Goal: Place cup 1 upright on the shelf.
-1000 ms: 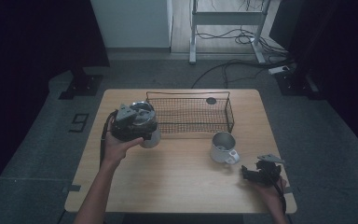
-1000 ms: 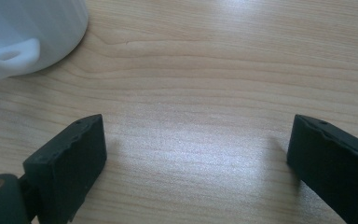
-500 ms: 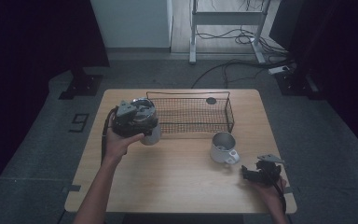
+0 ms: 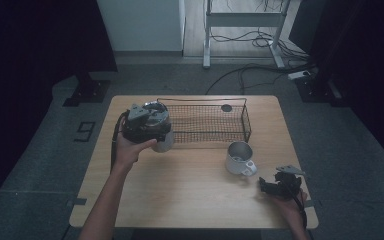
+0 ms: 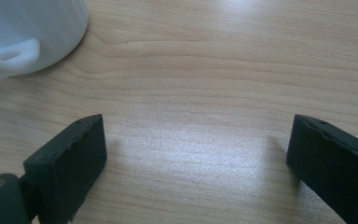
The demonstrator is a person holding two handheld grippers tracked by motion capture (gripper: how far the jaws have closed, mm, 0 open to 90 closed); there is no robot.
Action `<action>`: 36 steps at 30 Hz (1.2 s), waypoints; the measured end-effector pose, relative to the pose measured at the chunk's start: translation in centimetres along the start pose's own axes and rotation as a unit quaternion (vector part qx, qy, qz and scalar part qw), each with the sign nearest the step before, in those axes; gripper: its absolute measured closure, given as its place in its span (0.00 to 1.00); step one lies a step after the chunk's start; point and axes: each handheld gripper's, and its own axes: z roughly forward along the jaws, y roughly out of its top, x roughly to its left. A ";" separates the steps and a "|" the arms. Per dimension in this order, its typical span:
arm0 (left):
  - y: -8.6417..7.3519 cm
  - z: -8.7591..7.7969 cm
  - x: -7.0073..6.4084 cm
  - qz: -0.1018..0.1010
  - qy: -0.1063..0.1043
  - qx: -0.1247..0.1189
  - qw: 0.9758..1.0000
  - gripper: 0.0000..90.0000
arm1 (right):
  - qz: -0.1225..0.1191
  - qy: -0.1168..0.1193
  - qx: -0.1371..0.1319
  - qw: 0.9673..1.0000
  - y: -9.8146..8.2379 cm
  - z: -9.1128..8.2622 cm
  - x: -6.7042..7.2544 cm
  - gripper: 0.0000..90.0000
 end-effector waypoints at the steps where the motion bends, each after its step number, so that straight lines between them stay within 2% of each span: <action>1: 0.0 0.0 0.0 0.000 0.000 0.000 1.000 0.05 | 0.000 0.000 0.000 1.000 0.0 0.0 0.0 0.05; 36: 1.6 1.9 0.5 -0.009 -0.002 -0.004 1.000 0.05 | 0.000 0.000 0.000 1.000 0.0 0.0 0.0 0.05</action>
